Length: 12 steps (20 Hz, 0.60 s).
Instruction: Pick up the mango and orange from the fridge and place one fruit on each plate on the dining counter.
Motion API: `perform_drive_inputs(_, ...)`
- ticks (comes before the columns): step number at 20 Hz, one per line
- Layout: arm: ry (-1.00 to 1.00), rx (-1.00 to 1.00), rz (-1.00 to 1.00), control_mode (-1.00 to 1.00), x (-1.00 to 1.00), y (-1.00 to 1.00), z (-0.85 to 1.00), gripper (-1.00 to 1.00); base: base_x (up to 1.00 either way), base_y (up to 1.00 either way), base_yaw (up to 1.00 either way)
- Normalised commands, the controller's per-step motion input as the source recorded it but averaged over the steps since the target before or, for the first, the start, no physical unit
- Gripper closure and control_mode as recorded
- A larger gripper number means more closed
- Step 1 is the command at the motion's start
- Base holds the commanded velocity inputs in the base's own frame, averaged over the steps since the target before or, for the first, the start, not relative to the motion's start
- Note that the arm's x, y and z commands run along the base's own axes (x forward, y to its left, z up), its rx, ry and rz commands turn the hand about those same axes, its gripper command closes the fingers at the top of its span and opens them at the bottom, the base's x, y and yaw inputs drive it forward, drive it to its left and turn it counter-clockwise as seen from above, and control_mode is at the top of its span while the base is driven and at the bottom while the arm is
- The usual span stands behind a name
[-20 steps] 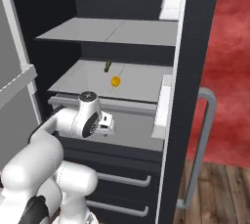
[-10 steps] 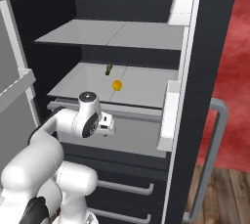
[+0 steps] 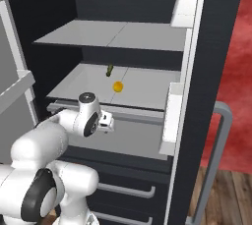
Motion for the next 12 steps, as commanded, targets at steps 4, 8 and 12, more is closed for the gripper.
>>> perform_drive_inputs(4, 0.00, 0.00, -0.15, -1.00, 0.52, -0.04, 0.63, -1.00, 0.00, 0.00, 0.00)
perform_drive_inputs(8, -0.07, 0.00, -0.10, -1.00, 0.29, -0.01, 1.00, -1.00, 0.00, 0.00, 0.00)
perform_drive_inputs(12, -0.06, 0.08, -0.03, -1.00, 0.44, -0.29, 0.53, -1.00, 0.00, 0.00, 0.00)
